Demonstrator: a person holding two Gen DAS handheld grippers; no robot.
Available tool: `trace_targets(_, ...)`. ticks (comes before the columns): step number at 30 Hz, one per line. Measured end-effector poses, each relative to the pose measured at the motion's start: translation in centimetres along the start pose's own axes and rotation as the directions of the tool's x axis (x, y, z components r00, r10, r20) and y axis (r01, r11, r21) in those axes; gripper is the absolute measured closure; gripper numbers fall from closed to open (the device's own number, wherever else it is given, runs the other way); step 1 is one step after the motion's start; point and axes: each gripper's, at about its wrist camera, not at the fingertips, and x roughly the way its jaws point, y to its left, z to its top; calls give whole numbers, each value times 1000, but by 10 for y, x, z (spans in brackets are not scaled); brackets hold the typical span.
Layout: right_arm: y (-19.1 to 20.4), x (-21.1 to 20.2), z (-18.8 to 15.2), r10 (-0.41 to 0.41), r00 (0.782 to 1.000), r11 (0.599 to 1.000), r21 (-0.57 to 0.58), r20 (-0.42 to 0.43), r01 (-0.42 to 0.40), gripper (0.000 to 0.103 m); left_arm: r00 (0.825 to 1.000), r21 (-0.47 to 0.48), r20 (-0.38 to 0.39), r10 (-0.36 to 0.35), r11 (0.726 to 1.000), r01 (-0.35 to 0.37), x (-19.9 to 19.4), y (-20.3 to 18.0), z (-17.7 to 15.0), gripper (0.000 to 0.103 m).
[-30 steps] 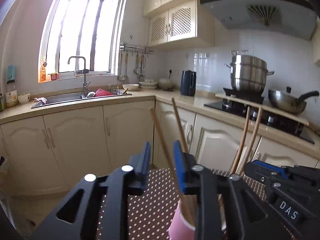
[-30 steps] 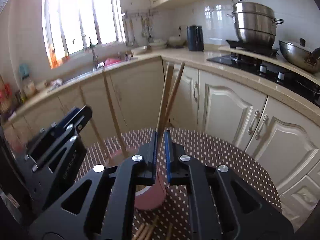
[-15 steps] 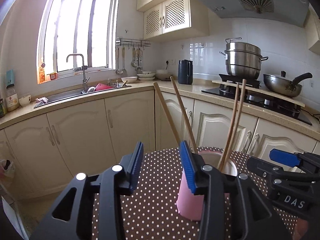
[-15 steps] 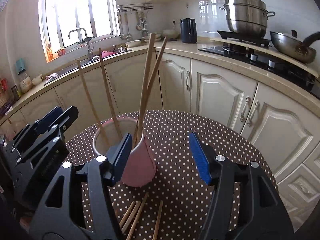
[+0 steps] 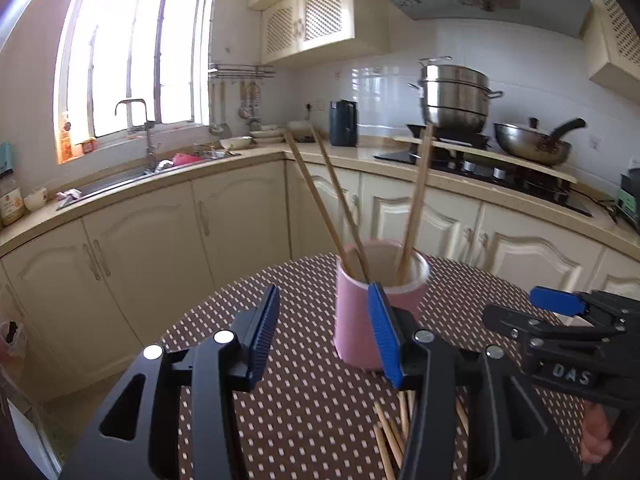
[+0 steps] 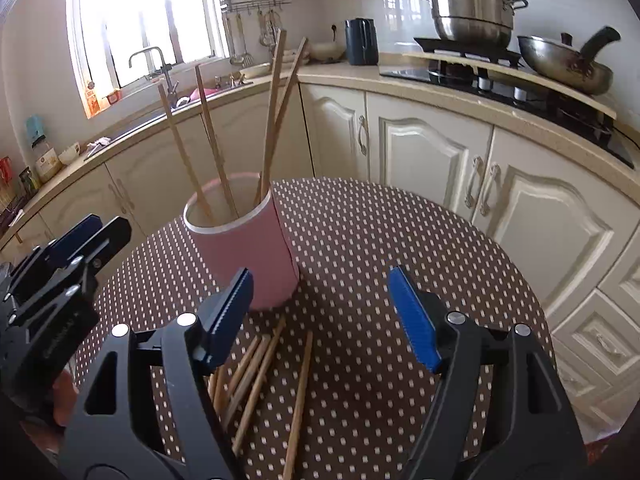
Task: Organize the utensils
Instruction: 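Pull both open tools back from the pink cup toward the chopstick pile, then close the right tool on a loose chopstick while the left tool closes on another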
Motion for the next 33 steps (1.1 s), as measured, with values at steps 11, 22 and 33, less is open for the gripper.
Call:
trace_targets(11,-5,2,-49,-44,992,999,1,-115,44,31,990,46,-126,-60,997,66,-21,-7,-47,57)
trace_targets(22,-2,12,-78,-60,979,998,-6,-197,60,31,959,8,-275,-66,997,71,-12,2,-81,57)
trace_targets(33,6,22,-93,-100,964,995,-45,-247,91,31,936,-39,-337,-99,995,91,-9,8,-99,53)
